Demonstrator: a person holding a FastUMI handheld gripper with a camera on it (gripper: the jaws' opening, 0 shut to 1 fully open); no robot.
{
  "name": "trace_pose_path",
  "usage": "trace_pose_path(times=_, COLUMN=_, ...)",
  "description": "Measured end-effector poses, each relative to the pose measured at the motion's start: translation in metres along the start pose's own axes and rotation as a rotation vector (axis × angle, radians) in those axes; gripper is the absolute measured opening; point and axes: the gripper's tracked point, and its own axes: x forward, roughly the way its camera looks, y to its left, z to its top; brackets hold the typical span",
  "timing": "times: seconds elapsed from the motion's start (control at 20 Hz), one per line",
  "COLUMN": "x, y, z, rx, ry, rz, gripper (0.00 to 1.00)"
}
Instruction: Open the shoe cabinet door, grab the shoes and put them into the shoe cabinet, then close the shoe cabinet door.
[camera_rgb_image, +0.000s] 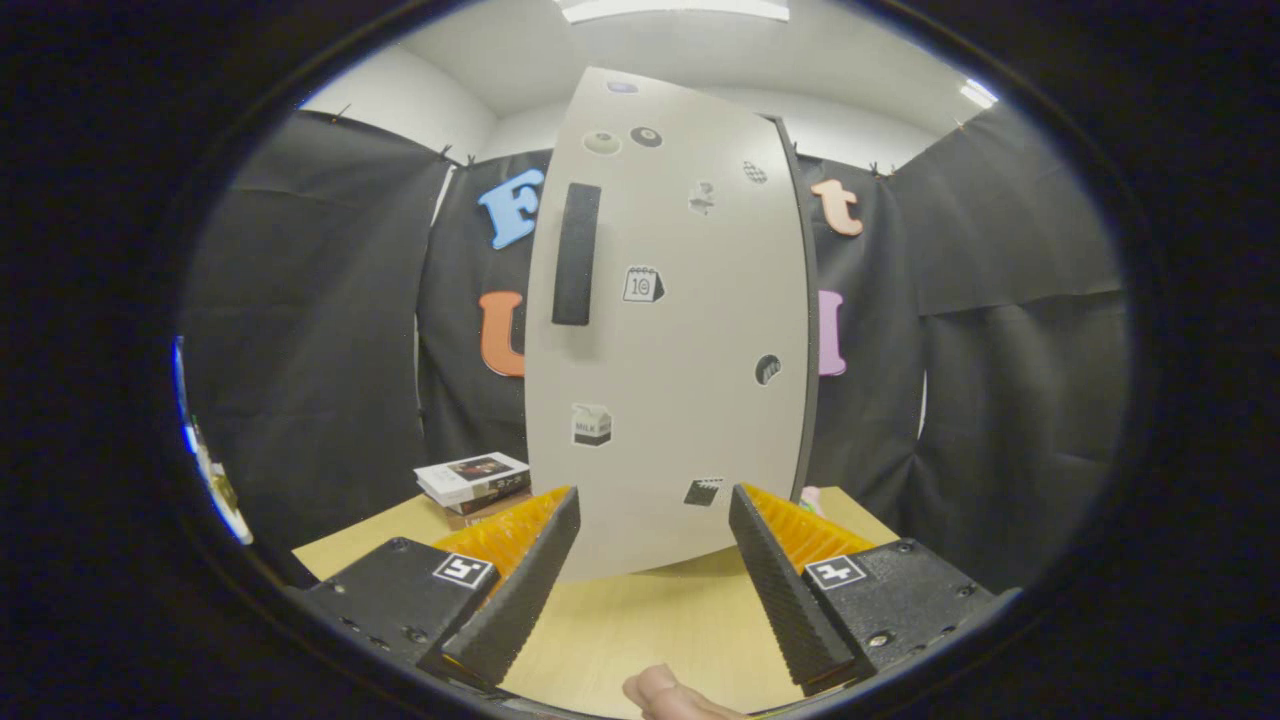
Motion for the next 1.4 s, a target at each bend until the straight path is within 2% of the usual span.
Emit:
trace_pose_path(times=0.2, x=-0.019, y=-0.016, z=0.018, rx=0.06, ry=-0.013, rz=-0.027, gripper=0.98)
trace_pose_path(times=0.75, x=-0.098, y=-0.018, z=0.067, rx=0.05, ry=-0.05, rz=-0.012, gripper=0.99)
trace_pose_path(times=1.1, x=-0.139, y=-0.028, z=0.1, rx=-0.022, ry=-0.179, rz=-0.071, gripper=0.99)
trace_pose_path(times=1.4, x=-0.151, y=-0.036, z=0.113, rx=0.004, ry=-0.224, rz=-0.079, gripper=0.99)
